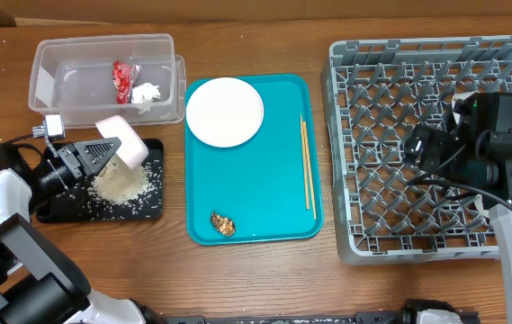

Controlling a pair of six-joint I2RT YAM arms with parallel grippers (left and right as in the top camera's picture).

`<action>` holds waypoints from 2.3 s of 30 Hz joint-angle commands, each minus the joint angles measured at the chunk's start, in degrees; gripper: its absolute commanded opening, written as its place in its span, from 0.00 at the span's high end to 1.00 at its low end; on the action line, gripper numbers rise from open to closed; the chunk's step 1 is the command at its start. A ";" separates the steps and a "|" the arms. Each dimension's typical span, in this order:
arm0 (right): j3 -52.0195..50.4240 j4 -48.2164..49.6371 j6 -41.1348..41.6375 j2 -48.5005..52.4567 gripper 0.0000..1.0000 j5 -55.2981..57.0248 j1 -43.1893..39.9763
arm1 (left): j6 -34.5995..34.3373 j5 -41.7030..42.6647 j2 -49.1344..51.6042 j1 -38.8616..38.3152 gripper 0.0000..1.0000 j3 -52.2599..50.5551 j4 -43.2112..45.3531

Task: Sort waste into correct bins and load items into the dishwasher
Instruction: 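Tip the pink bowl over the black tray to dump the rice, then set the empty pink bowl on the teal tray and retract left gripper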

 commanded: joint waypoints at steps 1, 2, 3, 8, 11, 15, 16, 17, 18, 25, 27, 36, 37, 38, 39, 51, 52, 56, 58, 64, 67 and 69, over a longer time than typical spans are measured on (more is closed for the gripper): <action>0.02 0.17 -0.02 0.17 0.00 0.70 -0.15 | 1.66 2.21 -0.31 0.31 0.96 -0.20 0.20; 0.02 0.17 -0.02 0.17 0.00 0.70 -0.15 | 1.66 2.21 -0.31 0.31 0.96 -0.20 0.20; 0.02 0.17 -0.02 0.17 0.00 0.70 -0.15 | 1.66 2.21 -0.31 0.31 0.96 -0.20 0.20; 0.02 0.17 -0.02 0.17 0.00 0.70 -0.15 | 1.68 1.97 -0.31 0.31 0.96 -0.20 0.22; 0.02 0.20 -0.02 0.17 0.00 0.70 -0.15 | 1.66 1.44 -0.31 0.31 0.96 -0.20 0.24; 0.02 0.22 -0.04 0.17 0.00 0.70 -0.15 | 1.03 0.26 -0.31 0.31 0.96 -0.20 0.24; 0.02 0.22 -0.04 0.17 0.00 0.70 -0.15 | 1.03 0.28 -0.31 0.31 0.96 -0.20 0.24; 0.02 0.22 -0.02 0.17 0.00 0.70 -0.15 | 1.03 0.28 -0.31 0.31 0.96 -0.20 0.24; 0.02 0.22 -0.02 0.17 0.00 0.70 -0.15 | 1.03 0.28 -0.31 0.31 0.96 -0.20 0.22; 0.02 0.24 -0.02 0.17 0.00 0.70 -0.15 | -5.90 -8.61 -0.31 0.31 0.96 -0.20 3.76; 0.02 0.26 -0.02 0.17 0.00 0.70 -0.15 | -14.12 -14.36 -0.31 0.31 0.96 -0.20 5.20; 0.02 0.02 -0.02 0.17 0.00 0.70 -0.15 | -4.35 1.79 -0.31 0.26 0.96 -0.17 5.38; 0.02 0.00 -0.02 0.17 0.00 0.70 -0.15 | -8.26 -2.45 -0.31 0.26 0.96 -0.20 5.62; 0.02 0.02 -0.02 0.17 0.00 0.70 -0.15 | -11.37 -4.68 -0.31 0.26 0.96 -0.20 5.40; 0.02 0.04 -0.02 0.17 0.00 0.70 -0.15 | -10.69 -2.49 -0.31 0.26 0.96 -0.20 4.46; 0.02 0.04 -0.02 0.17 0.00 0.70 -0.15 | -10.97 -2.97 -0.66 -0.70 0.96 -0.07 2.29; 0.02 0.04 -0.02 0.17 0.00 0.70 -0.15 | -10.97 -2.32 -0.94 -1.14 0.96 -0.07 2.25; 0.02 0.04 -0.02 0.17 0.00 0.70 -0.15 | -10.36 -4.17 -3.58 -4.94 0.96 0.04 1.33; 0.02 0.04 -0.02 0.17 0.00 0.70 -0.15 | -10.43 -8.00 -5.31 -8.70 0.96 0.42 1.36; 0.02 0.09 -0.02 0.17 0.00 0.68 -0.15 | -15.26 -31.41 -8.98 -27.69 0.96 1.60 2.60; 0.02 0.07 -0.02 0.17 0.00 0.68 -0.15 | -17.53 -41.07 -8.52 -38.56 0.96 1.60 4.74; 0.02 0.04 -0.02 0.17 0.00 0.68 -0.15 | -18.34 -46.88 -8.02 -45.81 0.96 1.60 6.49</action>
